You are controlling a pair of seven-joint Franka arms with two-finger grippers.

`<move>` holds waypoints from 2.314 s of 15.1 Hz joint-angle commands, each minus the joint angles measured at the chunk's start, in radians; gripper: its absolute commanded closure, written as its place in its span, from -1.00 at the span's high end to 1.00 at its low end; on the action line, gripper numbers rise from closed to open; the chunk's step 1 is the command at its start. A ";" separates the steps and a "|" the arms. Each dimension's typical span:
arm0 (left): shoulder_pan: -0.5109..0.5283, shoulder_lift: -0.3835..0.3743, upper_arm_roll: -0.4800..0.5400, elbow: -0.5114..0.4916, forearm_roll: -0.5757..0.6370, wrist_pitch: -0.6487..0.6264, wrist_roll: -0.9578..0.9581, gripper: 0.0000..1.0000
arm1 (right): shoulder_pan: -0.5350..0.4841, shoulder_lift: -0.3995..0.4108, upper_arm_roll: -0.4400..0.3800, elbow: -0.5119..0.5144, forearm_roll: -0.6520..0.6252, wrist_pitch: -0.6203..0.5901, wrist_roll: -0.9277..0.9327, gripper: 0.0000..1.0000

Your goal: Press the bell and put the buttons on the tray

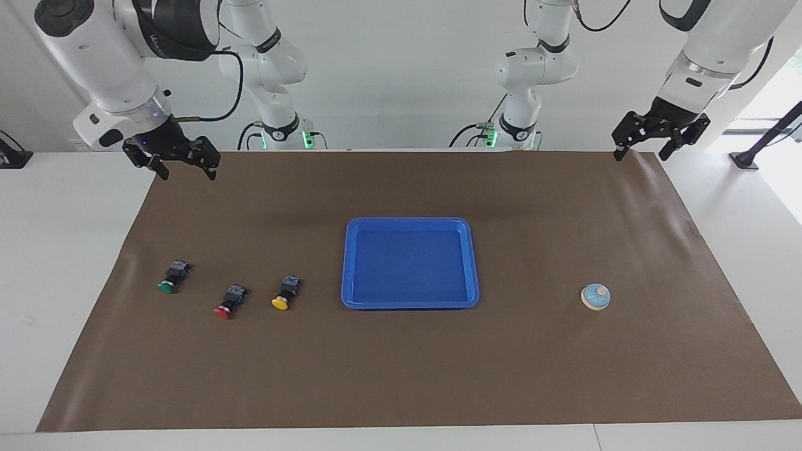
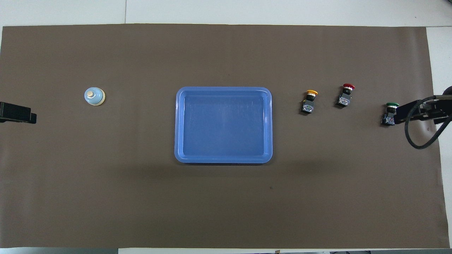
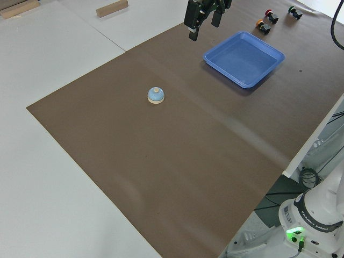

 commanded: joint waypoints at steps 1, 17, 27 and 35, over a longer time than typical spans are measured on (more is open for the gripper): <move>-0.031 0.024 0.003 0.019 -0.012 -0.023 -0.011 1.00 | -0.016 -0.019 0.010 -0.017 -0.006 -0.010 -0.021 1.00; -0.043 0.016 0.001 0.001 -0.012 -0.052 -0.008 1.00 | -0.008 -0.030 0.009 -0.090 -0.006 0.117 -0.009 1.00; -0.045 0.015 0.003 -0.001 -0.012 -0.052 -0.049 1.00 | 0.096 0.193 0.014 -0.119 -0.006 0.415 0.267 1.00; -0.050 0.005 0.001 -0.015 -0.012 -0.054 -0.066 1.00 | 0.176 0.342 0.015 -0.156 -0.004 0.675 0.364 1.00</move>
